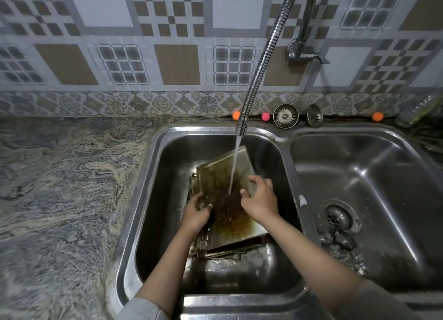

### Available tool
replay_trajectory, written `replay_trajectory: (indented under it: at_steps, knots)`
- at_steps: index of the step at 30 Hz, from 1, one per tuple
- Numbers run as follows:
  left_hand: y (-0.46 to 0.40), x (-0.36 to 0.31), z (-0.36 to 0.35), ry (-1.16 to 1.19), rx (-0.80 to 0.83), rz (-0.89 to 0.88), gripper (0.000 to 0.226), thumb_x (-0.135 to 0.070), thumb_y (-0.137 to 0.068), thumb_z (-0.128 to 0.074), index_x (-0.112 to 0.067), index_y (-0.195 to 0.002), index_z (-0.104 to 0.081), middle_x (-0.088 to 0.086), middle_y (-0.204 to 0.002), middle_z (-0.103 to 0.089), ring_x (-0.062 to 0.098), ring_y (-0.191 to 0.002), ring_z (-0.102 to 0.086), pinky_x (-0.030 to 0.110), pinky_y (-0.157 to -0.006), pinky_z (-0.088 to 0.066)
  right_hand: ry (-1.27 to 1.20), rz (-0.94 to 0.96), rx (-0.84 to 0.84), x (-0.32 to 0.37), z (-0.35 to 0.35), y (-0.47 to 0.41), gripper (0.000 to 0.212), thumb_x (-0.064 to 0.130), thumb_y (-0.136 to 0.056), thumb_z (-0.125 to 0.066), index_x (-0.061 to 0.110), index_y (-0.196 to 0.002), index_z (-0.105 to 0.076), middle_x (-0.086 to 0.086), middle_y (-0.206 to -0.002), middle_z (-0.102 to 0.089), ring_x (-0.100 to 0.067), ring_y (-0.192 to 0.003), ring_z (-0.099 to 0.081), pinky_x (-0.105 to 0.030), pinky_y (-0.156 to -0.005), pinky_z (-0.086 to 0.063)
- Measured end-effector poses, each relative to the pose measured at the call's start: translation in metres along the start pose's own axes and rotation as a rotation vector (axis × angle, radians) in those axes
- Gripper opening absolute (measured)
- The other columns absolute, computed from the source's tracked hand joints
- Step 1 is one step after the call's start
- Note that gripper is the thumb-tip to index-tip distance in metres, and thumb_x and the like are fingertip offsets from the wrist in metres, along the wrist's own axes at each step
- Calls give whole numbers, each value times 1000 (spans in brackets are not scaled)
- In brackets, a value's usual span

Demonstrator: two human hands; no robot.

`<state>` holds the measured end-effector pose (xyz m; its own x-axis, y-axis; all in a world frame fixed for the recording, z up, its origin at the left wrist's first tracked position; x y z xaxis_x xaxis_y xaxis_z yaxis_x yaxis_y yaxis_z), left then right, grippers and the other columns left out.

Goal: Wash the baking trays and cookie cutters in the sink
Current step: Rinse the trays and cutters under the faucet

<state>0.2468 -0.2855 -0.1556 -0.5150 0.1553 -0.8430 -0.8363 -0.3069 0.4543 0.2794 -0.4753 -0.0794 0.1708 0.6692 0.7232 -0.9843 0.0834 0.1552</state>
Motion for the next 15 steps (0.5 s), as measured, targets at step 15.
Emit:
replay_trajectory:
  at_steps: [15]
  knots:
    - [42,-35,3,187,-158,-234,42,2,-99,-35,-16,-135,-48,0,-126,-49,1,-103,-49,10,-83,-43,472,558,246,6,-15,20,61,47,-99,-31,26,-152,-9,10,-158,0,-10,-146,3,-53,-117,5]
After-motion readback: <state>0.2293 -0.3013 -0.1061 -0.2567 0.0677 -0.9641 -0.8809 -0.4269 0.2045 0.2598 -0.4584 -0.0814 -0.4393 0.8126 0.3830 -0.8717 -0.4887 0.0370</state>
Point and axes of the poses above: each hand's wrist, its own y-axis away from the middle knuckle, its own z-axis out of the back of the hand, x = y × z, the point moved 5 cm from there along -y, towards the middle knuckle
